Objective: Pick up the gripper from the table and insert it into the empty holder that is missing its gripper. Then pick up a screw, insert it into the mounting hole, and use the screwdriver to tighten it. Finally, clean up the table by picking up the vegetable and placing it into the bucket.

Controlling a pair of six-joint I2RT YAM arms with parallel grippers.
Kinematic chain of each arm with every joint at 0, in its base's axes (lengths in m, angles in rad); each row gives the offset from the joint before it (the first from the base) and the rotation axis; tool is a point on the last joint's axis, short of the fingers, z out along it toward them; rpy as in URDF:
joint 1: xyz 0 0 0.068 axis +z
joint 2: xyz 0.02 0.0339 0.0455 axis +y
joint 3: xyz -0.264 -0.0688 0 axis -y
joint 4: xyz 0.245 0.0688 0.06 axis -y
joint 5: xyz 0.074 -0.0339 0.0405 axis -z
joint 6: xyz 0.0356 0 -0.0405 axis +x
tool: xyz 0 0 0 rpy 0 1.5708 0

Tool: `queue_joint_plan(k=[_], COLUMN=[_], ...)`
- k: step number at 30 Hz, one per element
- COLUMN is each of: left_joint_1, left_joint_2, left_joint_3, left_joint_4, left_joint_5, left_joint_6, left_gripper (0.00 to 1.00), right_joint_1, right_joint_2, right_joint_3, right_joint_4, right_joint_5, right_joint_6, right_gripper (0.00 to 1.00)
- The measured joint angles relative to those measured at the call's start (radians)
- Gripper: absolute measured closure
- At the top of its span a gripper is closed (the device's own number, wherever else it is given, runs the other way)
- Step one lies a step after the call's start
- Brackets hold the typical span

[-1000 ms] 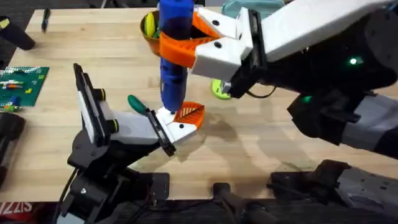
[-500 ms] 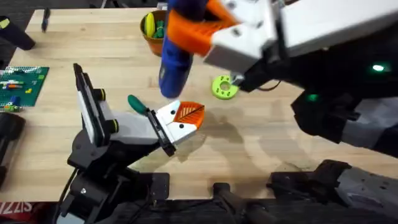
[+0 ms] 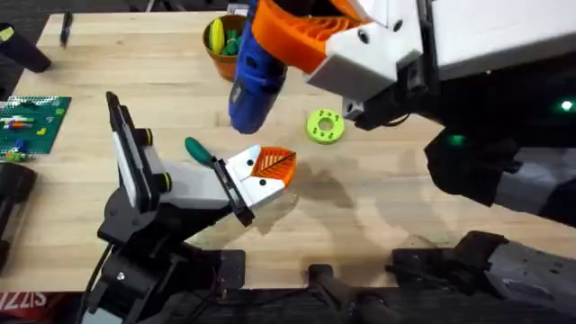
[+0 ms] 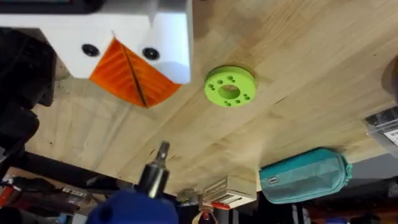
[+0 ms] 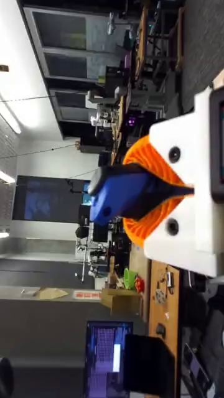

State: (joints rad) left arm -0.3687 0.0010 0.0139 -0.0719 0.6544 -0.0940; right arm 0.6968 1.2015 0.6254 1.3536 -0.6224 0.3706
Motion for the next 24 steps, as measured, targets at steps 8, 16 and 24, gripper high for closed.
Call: queue_joint_plan(k=[8, 16, 24], left_joint_1=[0.000, 0.000, 0.000], left_joint_2=[0.000, 0.000, 0.000], left_joint_3=[0.000, 0.000, 0.000], left_joint_4=[0.000, 0.000, 0.000], left_joint_5=[0.000, 0.000, 0.000], left_joint_6=[0.000, 0.000, 0.000], left_gripper=[0.986, 0.986, 0.986], right_joint_1=[-0.105, -0.321, -0.393], right_joint_2=[0.000, 0.000, 0.000], right_joint_3=[0.000, 0.000, 0.000], right_joint_4=[-0.125, -0.292, -0.306], right_joint_5=[0.019, 0.083, 0.102], right_joint_6=[0.000, -0.080, -0.139], right_gripper=[0.955, 0.955, 0.955])
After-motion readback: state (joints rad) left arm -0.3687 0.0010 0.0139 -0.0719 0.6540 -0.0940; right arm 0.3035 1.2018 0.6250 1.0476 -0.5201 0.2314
